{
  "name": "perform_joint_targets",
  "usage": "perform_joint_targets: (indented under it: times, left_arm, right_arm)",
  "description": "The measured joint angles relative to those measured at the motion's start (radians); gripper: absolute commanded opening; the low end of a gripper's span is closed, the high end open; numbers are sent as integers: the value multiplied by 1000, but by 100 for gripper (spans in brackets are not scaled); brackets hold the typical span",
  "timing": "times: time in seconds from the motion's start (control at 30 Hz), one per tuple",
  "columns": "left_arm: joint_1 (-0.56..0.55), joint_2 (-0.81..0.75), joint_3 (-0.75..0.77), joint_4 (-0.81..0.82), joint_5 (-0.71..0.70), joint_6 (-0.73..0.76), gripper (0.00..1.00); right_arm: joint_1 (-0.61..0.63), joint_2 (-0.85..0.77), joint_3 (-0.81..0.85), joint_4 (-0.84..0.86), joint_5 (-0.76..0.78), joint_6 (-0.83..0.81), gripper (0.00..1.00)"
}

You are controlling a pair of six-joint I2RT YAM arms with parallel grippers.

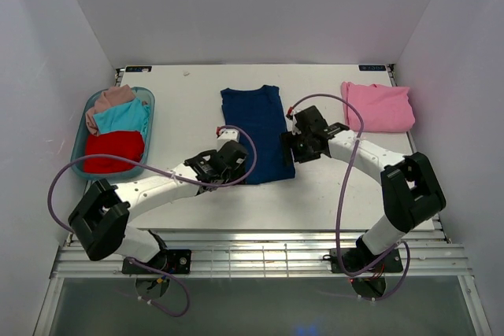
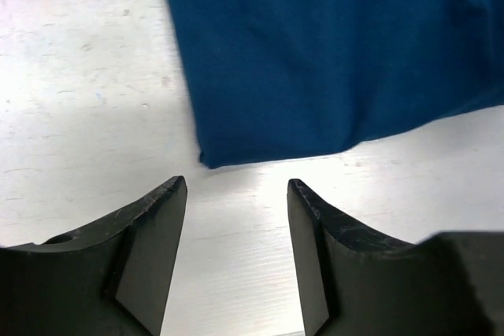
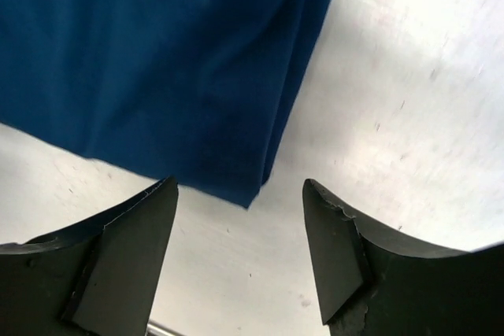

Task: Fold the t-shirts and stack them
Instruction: Fold the tshirt

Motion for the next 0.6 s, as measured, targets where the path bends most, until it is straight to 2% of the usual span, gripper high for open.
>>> perform_joint_targets:
  times: [0.13,0.33,0.6]
  left_arm:
    - [73,-55,-91,23,51,-1,67]
    - [217,-87,-257,145,195,23,68]
    - [262,-79,-289,314,334,44,68]
  right_arm:
    - [2,-35,-108,13,-22,32,72]
    - [2,-44,-140,68,-35,60,72]
    - [2,-36,-146,129,-34,72,71]
